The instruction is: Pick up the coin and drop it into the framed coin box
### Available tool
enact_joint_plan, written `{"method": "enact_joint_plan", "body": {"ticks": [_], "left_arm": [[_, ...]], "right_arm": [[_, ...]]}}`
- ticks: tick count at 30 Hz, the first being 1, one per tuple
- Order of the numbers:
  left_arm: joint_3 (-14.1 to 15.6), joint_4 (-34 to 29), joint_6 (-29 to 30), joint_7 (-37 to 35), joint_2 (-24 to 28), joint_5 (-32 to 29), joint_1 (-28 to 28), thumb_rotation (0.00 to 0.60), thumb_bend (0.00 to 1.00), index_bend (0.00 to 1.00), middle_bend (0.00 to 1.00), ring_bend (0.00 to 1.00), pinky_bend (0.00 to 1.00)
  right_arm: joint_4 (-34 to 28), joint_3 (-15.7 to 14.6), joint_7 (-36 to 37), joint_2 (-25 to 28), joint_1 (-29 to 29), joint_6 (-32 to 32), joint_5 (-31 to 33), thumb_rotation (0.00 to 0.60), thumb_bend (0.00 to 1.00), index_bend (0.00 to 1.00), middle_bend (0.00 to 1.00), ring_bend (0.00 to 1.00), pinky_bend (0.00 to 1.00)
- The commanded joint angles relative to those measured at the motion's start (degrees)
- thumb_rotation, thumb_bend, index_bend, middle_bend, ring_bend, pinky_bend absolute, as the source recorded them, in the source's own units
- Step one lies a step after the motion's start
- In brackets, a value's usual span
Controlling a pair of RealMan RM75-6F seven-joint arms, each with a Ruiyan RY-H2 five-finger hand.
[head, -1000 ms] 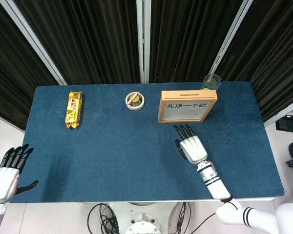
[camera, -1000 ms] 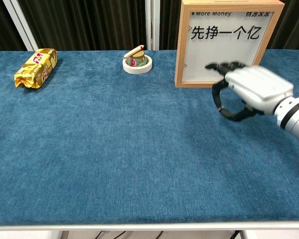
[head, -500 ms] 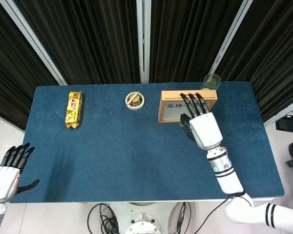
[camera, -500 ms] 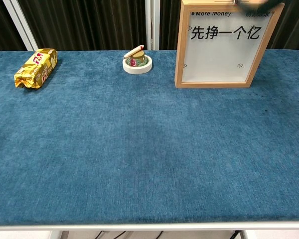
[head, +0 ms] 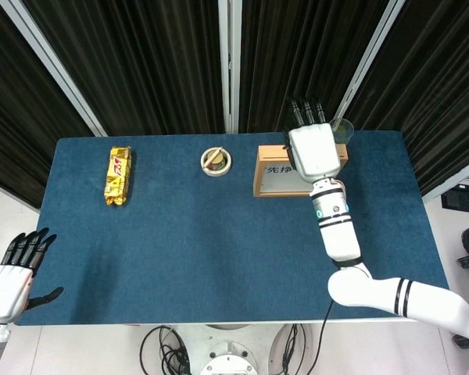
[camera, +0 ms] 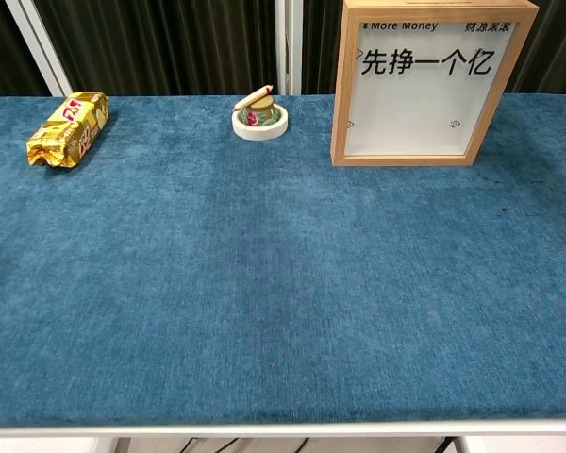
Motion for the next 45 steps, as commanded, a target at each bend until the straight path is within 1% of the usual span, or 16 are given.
{"method": "enact_joint_plan", "body": {"ticks": [1,3,5,12,16,21,25,29,33,45], "left_arm": [[0.03,0.01,0.23,-0.08,0.1,0.12,0.1,0.6,0.1,0.07,0.0,0.0,0.0],[0.11,0.17,0.36,-0.21,0.1,0.18,0.2,0.6,0.1,0.07,0.0,0.0,0.0],[0.17,0.35,0.28,-0.4,0.06,0.12,0.23,0.6,0.1,0.07,0.0,0.0,0.0],[0.27,0.78,-0.02,-0.72,-0.15,0.12,0.13,0.6,0.1,0.07,0.0,0.0,0.0],[0.33,0.78,-0.16,-0.57,-0.22,0.2,0.06,0.6,0.1,0.07,0.0,0.0,0.0],[0.4,0.79,-0.25,-0.43,-0.31,0.15,0.09,0.6,0.1,0.07,0.0,0.0,0.0],[0.43,0.86,-0.51,-0.41,-0.31,0.08,-0.01,0.6,0.1,0.07,0.0,0.0,0.0],[0.38,0.82,-0.61,-0.28,-0.3,0.03,-0.09,0.6,0.1,0.07,0.0,0.0,0.0],[0.32,0.81,-0.47,-0.18,-0.37,0.04,-0.07,0.6,0.1,0.07,0.0,0.0,0.0],[0.3,0.6,-0.41,-0.31,-0.06,-0.01,-0.08,0.6,0.1,0.07,0.0,0.0,0.0]], "right_arm": [[4.0,1.23,-4.49,-2.16,4.29,0.61,6.66,0.6,0.37,0.8,0.05,0.0,0.0],[5.1,1.11,-7.1,-2.49,5.86,1.64,10.37,0.6,0.37,0.8,0.05,0.0,0.0],[6.18,0.47,-9.64,-2.75,7.22,2.93,12.79,0.6,0.37,0.8,0.05,0.0,0.0],[6.83,-1.11,-12.8,-2.95,8.87,5.84,19.03,0.6,0.37,0.8,0.05,0.0,0.0],[7.08,-1.73,-13.45,-2.8,9.38,6.07,22.19,0.6,0.37,0.8,0.05,0.0,0.0],[8.53,-2.88,-12.67,-2.99,9.71,5.44,24.22,0.6,0.37,0.8,0.05,0.0,0.0],[9.09,-2.92,-12.88,-3.24,10.09,5.47,27.66,0.6,0.37,0.8,0.05,0.0,0.0],[9.71,-3.51,-12.65,-3.38,10.53,5.43,28.59,0.6,0.37,0.8,0.04,0.0,0.0],[9.98,-4.3,-11.9,-3.33,10.9,5.04,28.03,0.6,0.37,0.8,0.04,0.0,0.0],[10.95,-5.5,-11.05,-4.01,11.74,5.68,29.15,0.6,0.37,0.8,0.04,0.0,0.0]]}}
